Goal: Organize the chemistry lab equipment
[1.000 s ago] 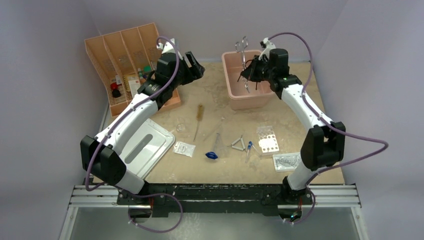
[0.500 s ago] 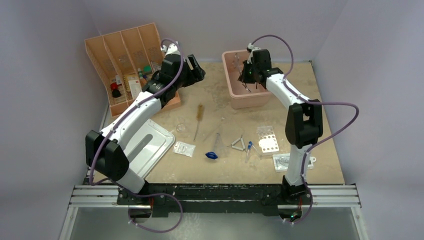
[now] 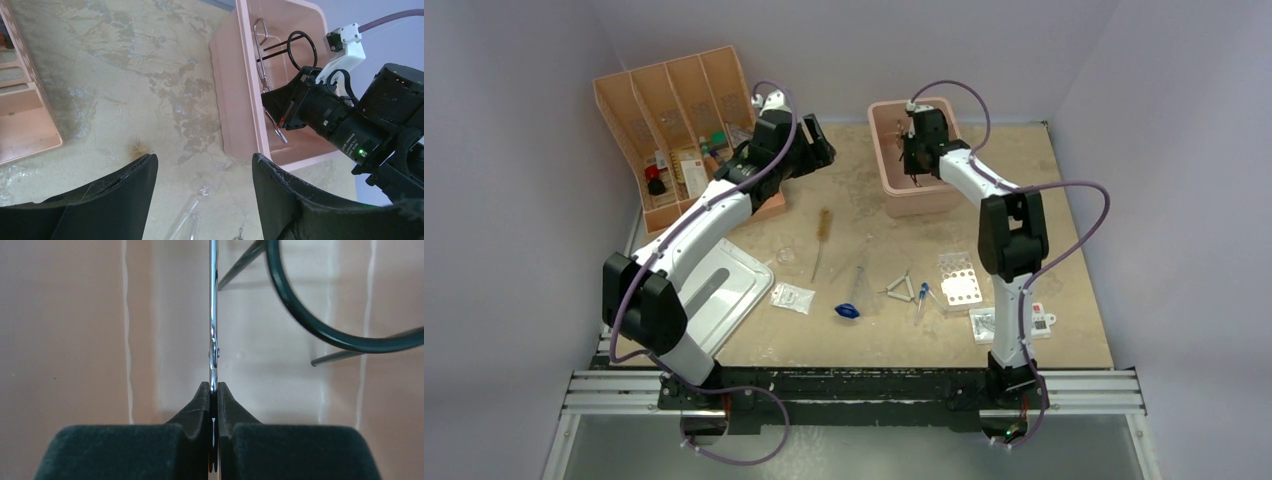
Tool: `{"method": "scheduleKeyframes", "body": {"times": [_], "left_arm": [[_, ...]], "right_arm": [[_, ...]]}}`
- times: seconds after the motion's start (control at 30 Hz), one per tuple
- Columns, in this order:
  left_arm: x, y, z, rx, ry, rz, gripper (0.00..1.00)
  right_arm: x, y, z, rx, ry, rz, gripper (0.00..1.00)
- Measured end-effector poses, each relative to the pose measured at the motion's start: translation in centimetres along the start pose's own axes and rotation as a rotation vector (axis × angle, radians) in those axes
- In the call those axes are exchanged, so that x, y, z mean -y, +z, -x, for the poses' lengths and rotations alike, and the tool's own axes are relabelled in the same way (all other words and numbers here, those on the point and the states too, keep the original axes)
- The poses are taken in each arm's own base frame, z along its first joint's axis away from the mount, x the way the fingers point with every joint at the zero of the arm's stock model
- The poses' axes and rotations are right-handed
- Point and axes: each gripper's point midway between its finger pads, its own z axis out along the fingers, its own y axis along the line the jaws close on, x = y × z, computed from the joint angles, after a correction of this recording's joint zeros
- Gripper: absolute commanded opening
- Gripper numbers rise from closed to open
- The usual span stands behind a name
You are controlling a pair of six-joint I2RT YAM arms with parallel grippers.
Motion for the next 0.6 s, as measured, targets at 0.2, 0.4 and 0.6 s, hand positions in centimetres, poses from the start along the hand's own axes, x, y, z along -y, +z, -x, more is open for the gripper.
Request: {"method": "scheduleKeyframes", "body": {"times": [0.2,0.4,0.6], "left_arm": [[-0.2,0.2,-0.3,-0.011,0.002,0.008,0.68],[-0.2,0.2,-0.3,-0.011,0.003,0.009,0.68],[-0.1,0.1,-0.1,-0.008,0.006,0.007,0.68]], "right_arm": [[-0.3,0.5,-0.4,-0.001,-0.04,-0.014,0.0],[-0.5,1.1,-0.7,-0.002,-0.08,-0.023,0.25],[-1.8,0.9,-0.4,0.009,-0.086,0.039,0.28]]}}
